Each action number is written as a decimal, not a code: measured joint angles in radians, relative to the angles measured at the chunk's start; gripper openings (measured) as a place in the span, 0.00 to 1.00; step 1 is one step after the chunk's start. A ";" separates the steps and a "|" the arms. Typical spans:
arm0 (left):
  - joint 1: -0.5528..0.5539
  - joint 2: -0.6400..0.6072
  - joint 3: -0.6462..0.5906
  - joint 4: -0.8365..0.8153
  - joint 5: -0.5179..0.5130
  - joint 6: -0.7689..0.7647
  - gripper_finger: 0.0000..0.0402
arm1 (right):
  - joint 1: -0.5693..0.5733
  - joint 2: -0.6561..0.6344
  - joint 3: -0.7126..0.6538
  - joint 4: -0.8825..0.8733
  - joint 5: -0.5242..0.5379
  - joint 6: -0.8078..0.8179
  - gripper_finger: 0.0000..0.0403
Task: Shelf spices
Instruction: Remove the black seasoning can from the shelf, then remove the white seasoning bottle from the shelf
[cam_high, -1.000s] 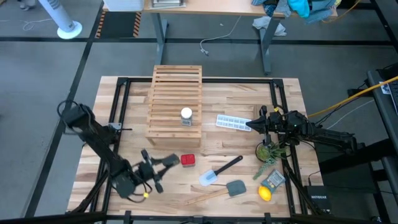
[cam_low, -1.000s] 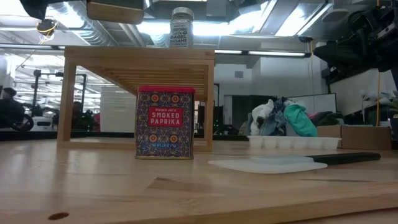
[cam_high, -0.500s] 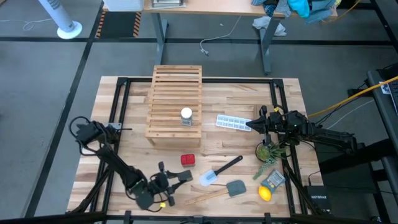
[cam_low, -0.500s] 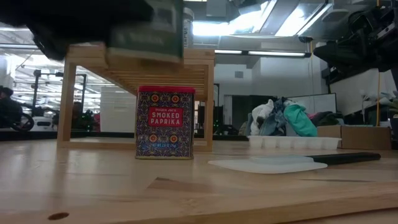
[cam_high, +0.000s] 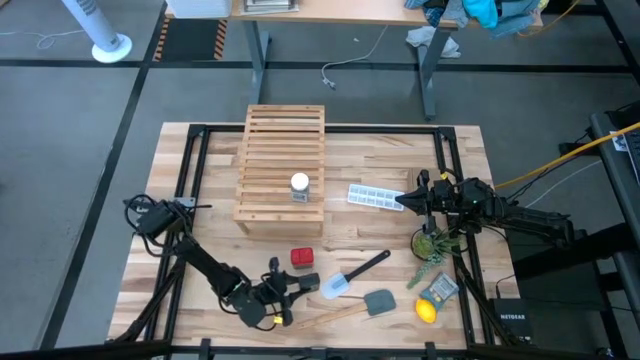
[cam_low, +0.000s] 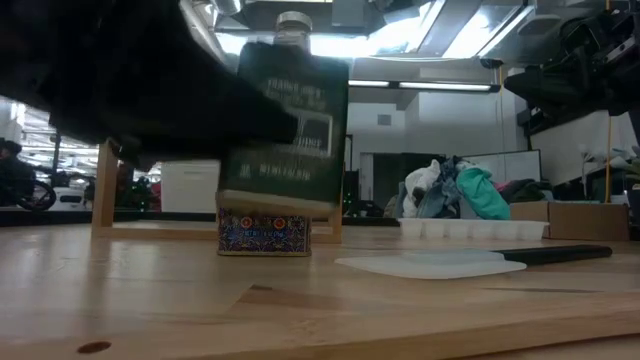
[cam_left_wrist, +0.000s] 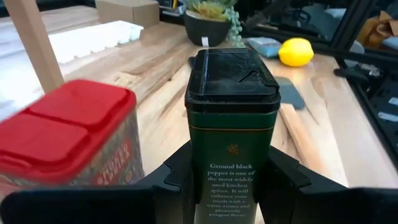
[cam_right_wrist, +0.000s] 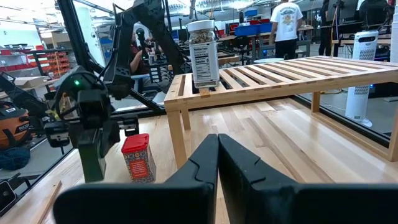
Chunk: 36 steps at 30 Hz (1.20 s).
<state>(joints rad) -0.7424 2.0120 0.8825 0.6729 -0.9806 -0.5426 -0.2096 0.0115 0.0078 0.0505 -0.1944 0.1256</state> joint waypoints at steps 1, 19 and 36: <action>0.001 0.008 0.000 -0.002 0.002 0.000 0.28 | 0.000 0.000 0.000 0.000 0.000 0.000 0.04; 0.023 0.080 0.001 0.006 -0.021 0.050 0.38 | 0.000 0.000 0.000 0.000 0.000 0.000 0.04; 0.017 0.077 0.000 0.028 -0.066 0.053 0.79 | 0.000 0.000 0.000 0.000 0.000 0.000 0.04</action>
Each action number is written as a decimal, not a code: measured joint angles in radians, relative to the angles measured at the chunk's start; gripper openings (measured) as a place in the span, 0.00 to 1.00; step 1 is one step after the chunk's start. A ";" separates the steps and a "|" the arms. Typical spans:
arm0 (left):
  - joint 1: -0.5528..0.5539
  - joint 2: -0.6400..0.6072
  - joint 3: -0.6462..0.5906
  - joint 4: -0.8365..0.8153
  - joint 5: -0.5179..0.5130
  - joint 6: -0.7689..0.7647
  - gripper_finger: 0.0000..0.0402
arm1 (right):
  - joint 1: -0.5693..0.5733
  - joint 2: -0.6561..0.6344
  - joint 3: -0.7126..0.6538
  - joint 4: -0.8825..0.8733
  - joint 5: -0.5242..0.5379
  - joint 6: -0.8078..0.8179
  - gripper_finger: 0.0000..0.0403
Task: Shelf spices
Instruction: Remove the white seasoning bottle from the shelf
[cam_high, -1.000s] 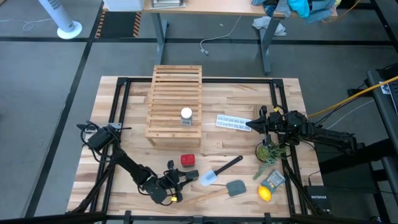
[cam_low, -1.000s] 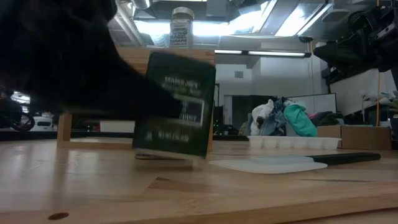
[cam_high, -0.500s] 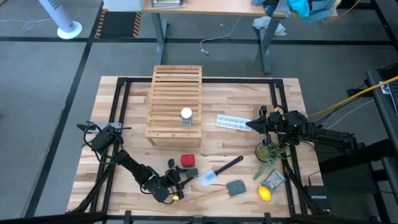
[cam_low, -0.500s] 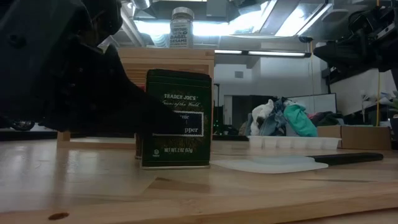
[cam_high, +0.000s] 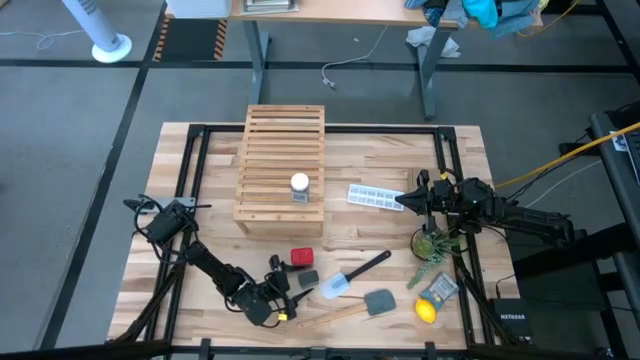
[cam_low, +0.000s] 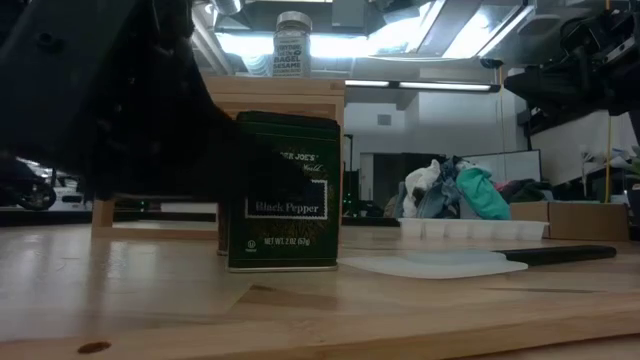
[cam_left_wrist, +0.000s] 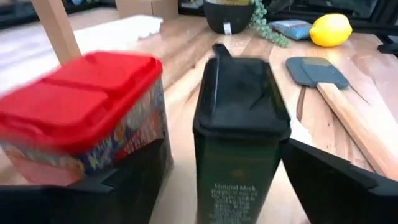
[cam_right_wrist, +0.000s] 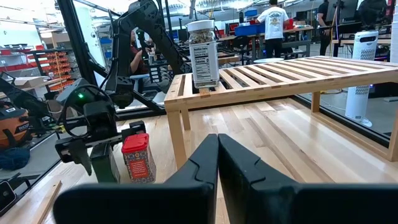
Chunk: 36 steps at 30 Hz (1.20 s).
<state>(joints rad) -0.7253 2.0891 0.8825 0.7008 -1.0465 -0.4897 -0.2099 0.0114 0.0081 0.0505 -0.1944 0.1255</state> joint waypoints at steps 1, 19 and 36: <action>-0.002 -0.003 0.000 0.000 -0.015 0.017 0.80 | 0.000 0.000 0.000 0.000 0.000 0.000 0.04; -0.102 -0.008 0.000 0.549 -0.292 0.617 0.90 | 0.000 0.000 0.000 0.000 0.001 0.000 0.04; 0.045 -0.207 -0.001 0.862 -0.340 1.107 0.90 | 0.000 0.000 0.000 0.000 0.003 0.000 0.04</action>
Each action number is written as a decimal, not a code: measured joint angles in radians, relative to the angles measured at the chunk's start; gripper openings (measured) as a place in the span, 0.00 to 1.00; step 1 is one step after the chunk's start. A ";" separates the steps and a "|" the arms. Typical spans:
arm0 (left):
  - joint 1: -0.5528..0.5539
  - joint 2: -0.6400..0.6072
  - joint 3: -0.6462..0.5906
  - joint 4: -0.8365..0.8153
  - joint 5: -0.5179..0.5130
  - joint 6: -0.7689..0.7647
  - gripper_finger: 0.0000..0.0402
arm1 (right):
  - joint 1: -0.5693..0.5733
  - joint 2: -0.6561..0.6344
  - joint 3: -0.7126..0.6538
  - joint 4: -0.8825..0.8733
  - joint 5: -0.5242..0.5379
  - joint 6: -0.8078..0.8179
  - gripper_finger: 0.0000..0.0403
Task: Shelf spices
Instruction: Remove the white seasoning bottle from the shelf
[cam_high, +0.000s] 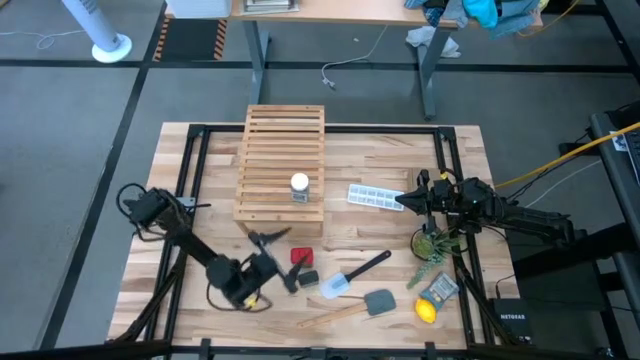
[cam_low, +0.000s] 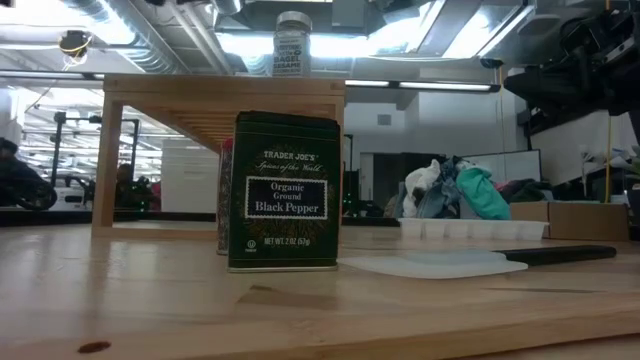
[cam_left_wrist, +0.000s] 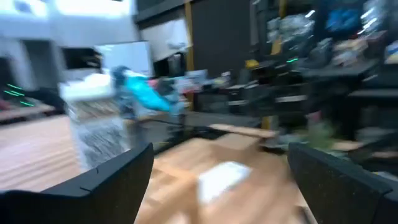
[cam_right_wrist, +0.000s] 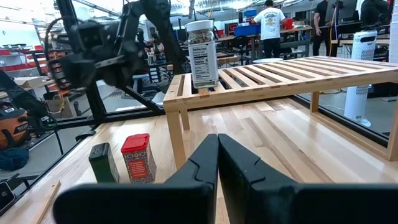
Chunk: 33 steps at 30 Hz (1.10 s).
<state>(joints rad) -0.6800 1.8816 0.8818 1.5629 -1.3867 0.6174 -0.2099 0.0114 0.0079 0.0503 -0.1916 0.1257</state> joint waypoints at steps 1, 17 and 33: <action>0.014 -0.015 0.000 -0.004 -0.020 0.041 0.90 | 0.000 0.000 0.000 0.000 0.000 0.000 0.04; 0.068 -0.349 -0.063 -0.020 -0.177 0.462 0.90 | 0.000 0.000 0.000 0.000 0.000 0.000 0.04; -0.050 -0.932 -0.560 -0.143 0.124 0.108 0.90 | 0.000 0.000 0.000 0.000 0.000 0.000 0.04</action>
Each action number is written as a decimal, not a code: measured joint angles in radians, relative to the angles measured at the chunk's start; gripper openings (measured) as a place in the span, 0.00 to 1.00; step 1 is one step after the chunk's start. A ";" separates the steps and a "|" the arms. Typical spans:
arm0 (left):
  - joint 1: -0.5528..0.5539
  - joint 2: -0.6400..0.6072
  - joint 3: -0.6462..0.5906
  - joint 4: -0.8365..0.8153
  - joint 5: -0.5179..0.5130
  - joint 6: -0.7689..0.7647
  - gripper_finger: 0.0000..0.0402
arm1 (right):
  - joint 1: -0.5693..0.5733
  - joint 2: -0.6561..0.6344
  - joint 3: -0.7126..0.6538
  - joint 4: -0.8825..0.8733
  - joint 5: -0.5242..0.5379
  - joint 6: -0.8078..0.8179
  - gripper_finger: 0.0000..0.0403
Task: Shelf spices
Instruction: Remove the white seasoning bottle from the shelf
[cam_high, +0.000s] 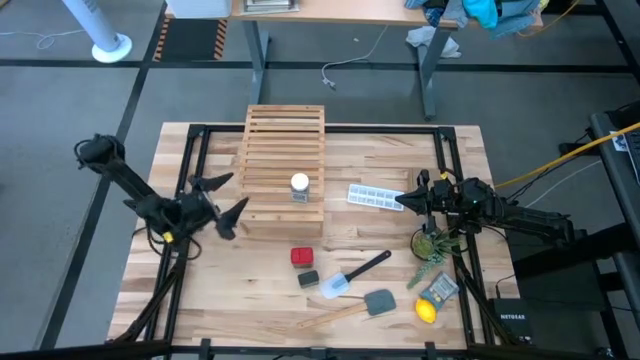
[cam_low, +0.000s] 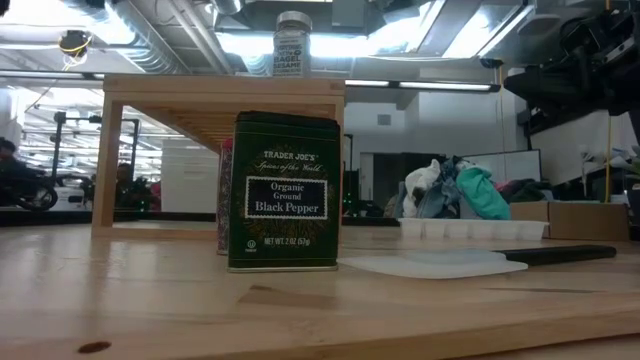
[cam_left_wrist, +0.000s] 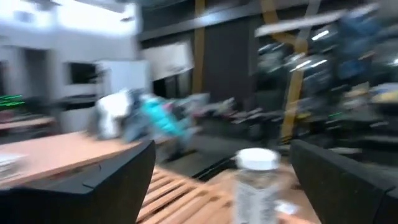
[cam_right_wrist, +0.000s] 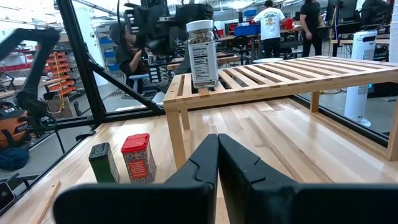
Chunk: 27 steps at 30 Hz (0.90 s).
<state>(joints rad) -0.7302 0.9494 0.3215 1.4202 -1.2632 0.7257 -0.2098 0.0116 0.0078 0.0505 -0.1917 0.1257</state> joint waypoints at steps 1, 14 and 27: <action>-0.004 -0.035 -0.023 -0.060 0.039 -0.063 0.90 | 0.000 0.000 0.000 0.000 0.000 0.000 0.04; 0.318 -0.290 -0.080 -0.860 0.712 -0.796 0.90 | 0.000 0.000 0.000 0.000 0.005 0.000 0.04; 0.673 -0.268 -0.079 -1.014 1.047 -0.899 0.90 | 0.000 0.000 0.000 0.000 0.005 0.000 0.04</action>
<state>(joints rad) -0.0573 0.6818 0.2420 0.4061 -0.2164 -0.1731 -0.2096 0.0116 0.0079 0.0510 -0.1871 0.1257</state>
